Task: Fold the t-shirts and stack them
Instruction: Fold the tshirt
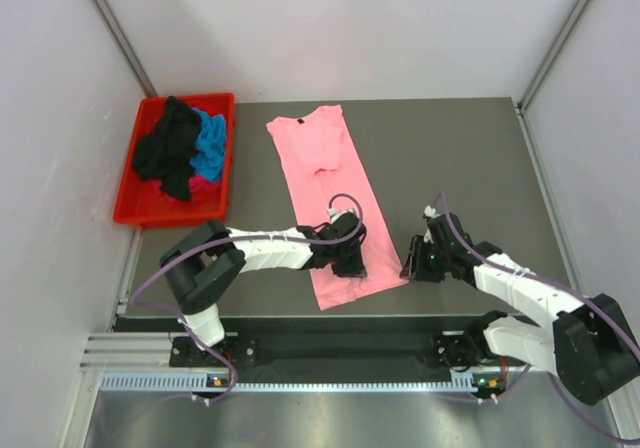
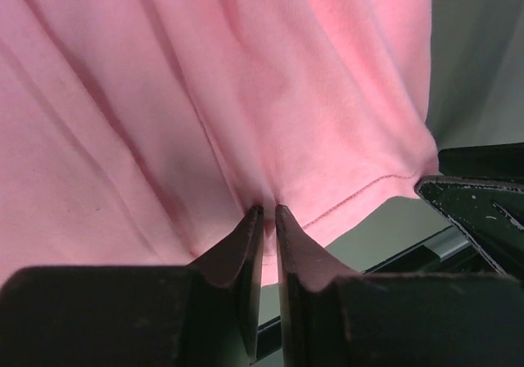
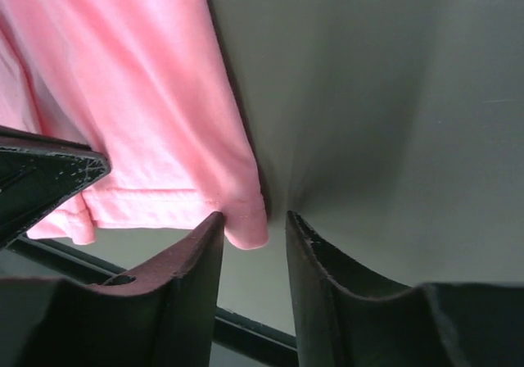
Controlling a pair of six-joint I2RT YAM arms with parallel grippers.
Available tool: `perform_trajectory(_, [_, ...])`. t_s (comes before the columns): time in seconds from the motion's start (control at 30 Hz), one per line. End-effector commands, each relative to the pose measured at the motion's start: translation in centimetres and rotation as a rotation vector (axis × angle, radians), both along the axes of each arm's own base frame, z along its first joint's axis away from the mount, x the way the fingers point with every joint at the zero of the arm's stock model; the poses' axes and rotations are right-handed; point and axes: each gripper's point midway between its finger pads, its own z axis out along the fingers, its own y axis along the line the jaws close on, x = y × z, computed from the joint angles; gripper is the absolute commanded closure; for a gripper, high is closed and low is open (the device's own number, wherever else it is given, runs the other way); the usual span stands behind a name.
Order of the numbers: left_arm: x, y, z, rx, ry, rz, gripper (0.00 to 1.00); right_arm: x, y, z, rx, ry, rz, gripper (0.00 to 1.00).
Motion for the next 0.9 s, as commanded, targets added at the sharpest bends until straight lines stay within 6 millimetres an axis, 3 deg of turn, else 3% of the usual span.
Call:
perform_trajectory(0.0, [-0.8, 0.8, -0.5, 0.064, 0.020, 0.023, 0.84, 0.7, 0.0, -0.3, 0.020, -0.030, -0.005, 0.64])
perform_trajectory(0.13, [-0.4, 1.3, 0.1, 0.092, -0.011, 0.041, 0.99, 0.2, 0.0, -0.9, 0.024, -0.017, -0.003, 0.76])
perform_trajectory(0.2, [-0.5, 1.6, 0.3, 0.108, -0.017, 0.041, 1.00, 0.2, -0.1, -1.0, 0.022, -0.020, -0.003, 0.81])
perform_trajectory(0.27, [-0.6, 1.8, 0.6, 0.111, -0.022, 0.049, 1.00, 0.0, -0.2, -1.2, 0.022, -0.014, 0.001, 0.95])
perform_trajectory(0.33, [-0.7, 1.6, 1.3, 0.094, -0.027, 0.050, 1.00, -0.2, -0.1, -1.2, 0.027, -0.013, 0.004, 1.00])
perform_trajectory(0.47, [-0.9, 1.5, 4.1, 0.062, -0.050, 0.024, 0.67, -0.3, -0.1, -0.8, 0.035, -0.022, 0.006, 1.00])
perform_trajectory(0.5, [-0.9, 1.8, 4.6, 0.064, -0.061, 0.023, 0.64, -0.5, -0.2, -0.9, 0.030, -0.016, 0.001, 1.00])
perform_trajectory(0.63, [-2.1, 4.0, 7.2, 0.029, -0.080, 0.039, 0.57, -0.6, -0.4, -0.7, 0.034, -0.022, -0.011, 1.00])
perform_trajectory(0.67, [-2.8, 5.1, 6.4, 0.042, -0.065, 0.042, 0.56, -0.6, -0.3, -0.8, 0.037, -0.022, -0.013, 1.00])
perform_trajectory(0.73, [-3.7, 5.9, 6.6, 0.016, -0.051, 0.054, 0.56, -0.7, -0.2, -0.9, 0.047, -0.019, -0.011, 1.00])
perform_trajectory(0.87, [-5.7, 8.8, 3.9, 0.032, 0.000, 0.097, 0.56, -0.9, 0.1, -0.9, 0.059, -0.013, -0.006, 1.00])
